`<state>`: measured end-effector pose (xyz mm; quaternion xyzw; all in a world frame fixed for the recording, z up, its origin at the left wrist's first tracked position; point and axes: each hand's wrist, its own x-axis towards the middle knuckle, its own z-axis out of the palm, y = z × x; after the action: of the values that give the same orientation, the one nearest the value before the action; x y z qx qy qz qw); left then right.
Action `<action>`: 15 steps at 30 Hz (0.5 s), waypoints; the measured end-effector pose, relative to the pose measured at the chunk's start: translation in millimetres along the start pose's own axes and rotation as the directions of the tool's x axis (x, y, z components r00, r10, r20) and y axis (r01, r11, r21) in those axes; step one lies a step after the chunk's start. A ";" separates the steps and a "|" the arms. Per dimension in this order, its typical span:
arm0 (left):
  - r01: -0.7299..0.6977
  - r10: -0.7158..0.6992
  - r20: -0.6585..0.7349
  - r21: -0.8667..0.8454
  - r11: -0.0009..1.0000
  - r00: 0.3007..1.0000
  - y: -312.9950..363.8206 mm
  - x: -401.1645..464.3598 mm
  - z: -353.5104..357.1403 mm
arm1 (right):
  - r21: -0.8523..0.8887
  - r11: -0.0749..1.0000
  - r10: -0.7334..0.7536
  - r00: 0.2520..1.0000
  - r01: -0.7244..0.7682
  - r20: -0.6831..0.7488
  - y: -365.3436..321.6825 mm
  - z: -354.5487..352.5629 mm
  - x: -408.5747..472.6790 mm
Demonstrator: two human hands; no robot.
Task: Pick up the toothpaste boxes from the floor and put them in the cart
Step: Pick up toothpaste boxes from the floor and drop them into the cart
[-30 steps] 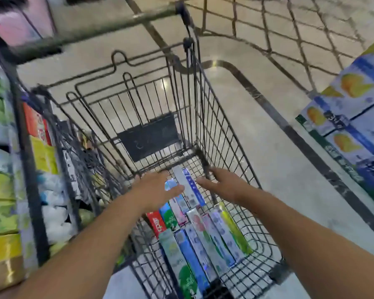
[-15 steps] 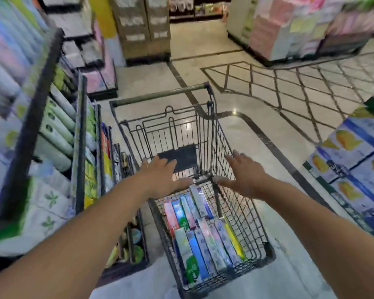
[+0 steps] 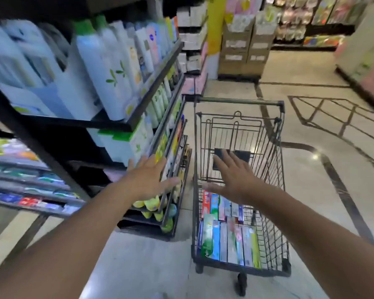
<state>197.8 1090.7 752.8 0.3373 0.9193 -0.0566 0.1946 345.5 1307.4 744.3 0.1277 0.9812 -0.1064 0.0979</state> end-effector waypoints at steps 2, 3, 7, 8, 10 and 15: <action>0.089 -0.089 -0.034 0.001 0.996 0.995 -36.2 -30.9 5.4 | -0.022 0.994 -0.110 0.994 0.110 -0.002 -39.4 -3.5 8.3; 0.127 -0.127 -0.057 -0.014 0.992 0.990 -54.6 -46.3 9.4 | -0.032 0.986 -0.166 0.986 0.166 -0.004 -60.7 -4.4 11.9; 0.299 -0.309 -0.117 -0.099 0.949 0.944 -130.2 -120.6 35.7 | -0.070 0.922 -0.376 0.924 0.380 0.064 -158.2 -0.2 22.3; 0.336 -0.352 -0.135 -0.127 0.933 0.926 -149.7 -140.7 44.8 | -0.083 0.897 -0.429 0.901 0.434 0.071 -185.6 2.6 25.4; 0.410 -0.437 -0.122 -0.199 0.890 0.891 -189.9 -184.5 62.0 | -0.137 0.837 -0.525 0.848 0.530 0.070 -246.1 9.4 28.1; 0.603 -0.646 -0.091 -0.282 0.747 0.758 -281.7 -309.6 110.2 | -0.175 0.695 -0.686 0.716 0.698 0.130 -402.0 34.4 15.7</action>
<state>267.7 663.8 766.6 -0.0127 0.9927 0.0219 0.1176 227.2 923.2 781.9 -0.2648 0.9595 -0.0339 0.0903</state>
